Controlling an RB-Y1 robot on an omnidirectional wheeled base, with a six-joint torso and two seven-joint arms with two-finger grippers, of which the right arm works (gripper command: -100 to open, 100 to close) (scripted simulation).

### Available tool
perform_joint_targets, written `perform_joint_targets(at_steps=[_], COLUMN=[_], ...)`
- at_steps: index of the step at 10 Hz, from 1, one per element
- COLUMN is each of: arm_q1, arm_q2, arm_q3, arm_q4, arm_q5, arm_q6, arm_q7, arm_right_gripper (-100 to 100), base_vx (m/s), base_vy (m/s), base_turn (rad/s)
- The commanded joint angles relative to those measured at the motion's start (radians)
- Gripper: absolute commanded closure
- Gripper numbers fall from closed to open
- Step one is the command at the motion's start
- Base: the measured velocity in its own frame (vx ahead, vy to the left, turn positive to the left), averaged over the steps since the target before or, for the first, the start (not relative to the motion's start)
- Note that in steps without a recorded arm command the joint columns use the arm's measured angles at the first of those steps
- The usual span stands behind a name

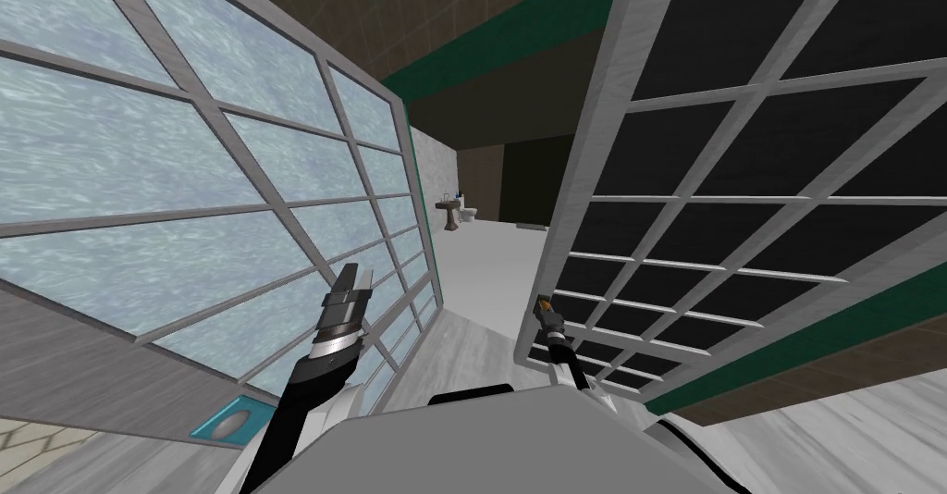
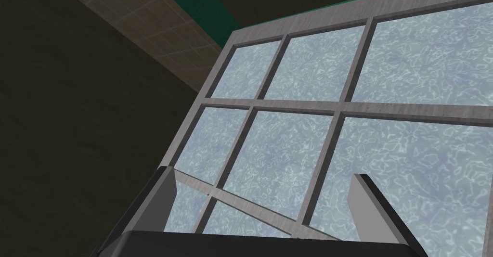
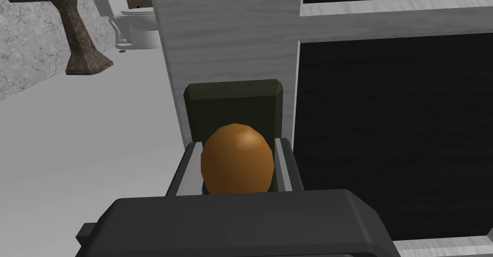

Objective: Pull the door open

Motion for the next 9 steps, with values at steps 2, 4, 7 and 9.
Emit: perform_joint_targets(at_steps=[2,4,7,9], arm_q1=[-0.001,-0.001,0.013,0.021], arm_q2=[0.003,0.003,-0.024,-0.04], arm_q3=[0.002,0.002,0.041,0.067], arm_q4=[-0.001,-0.001,-0.009,-0.015], arm_q5=[0.001,0.001,0.02,0.033], arm_q6=[0.0,0.0,-0.007,-0.013], arm_q7=[0.0,0.0,-0.045,-0.074], arm_right_gripper=[100,100,100,100], base_vx=[-0.012,0.0,-0.175,-0.205], base_vy=[-0.002,0.0,-0.029,-0.026], base_turn=[0.012,0.0,0.105,0.085])
